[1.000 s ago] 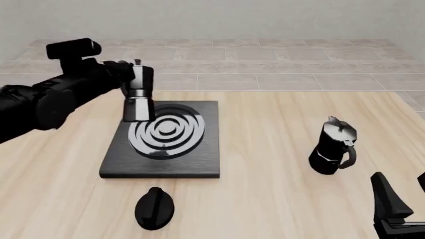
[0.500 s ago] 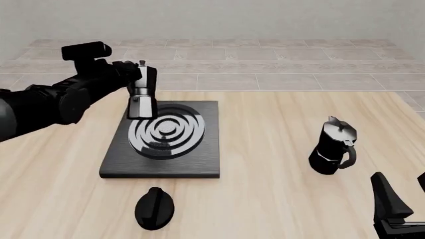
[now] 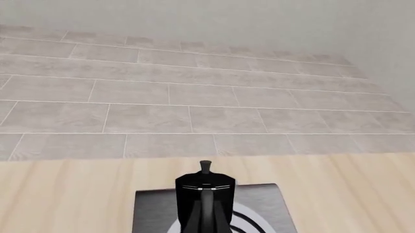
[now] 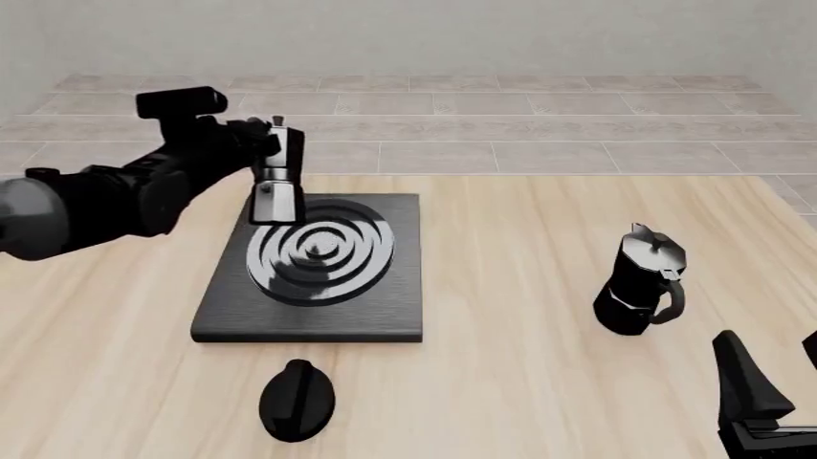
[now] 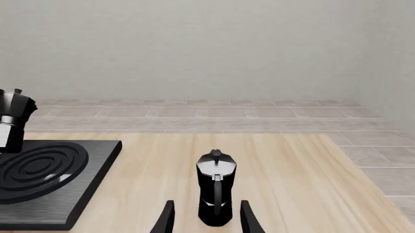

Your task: Put both moka pots on the stove.

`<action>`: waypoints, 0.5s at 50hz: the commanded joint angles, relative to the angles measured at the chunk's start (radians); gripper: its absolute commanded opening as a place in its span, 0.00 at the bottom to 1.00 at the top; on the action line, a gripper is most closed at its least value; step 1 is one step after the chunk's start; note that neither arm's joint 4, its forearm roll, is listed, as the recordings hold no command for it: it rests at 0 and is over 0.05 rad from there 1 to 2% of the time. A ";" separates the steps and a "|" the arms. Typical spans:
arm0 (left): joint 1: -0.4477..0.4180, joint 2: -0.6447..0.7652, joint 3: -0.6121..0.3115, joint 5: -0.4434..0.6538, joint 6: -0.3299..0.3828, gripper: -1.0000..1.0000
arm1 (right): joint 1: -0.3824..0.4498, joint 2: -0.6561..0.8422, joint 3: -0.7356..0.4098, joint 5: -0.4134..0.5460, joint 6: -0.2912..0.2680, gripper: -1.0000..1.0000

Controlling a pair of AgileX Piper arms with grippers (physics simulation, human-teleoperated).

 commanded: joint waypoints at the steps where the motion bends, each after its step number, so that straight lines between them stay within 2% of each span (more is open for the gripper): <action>1: 0.004 0.025 -0.047 -0.033 0.009 0.00 | 0.000 0.000 0.000 0.000 0.000 1.00; 25: 0.009 0.103 -0.080 -0.067 0.023 0.00 | 0.000 0.000 0.000 0.000 0.000 1.00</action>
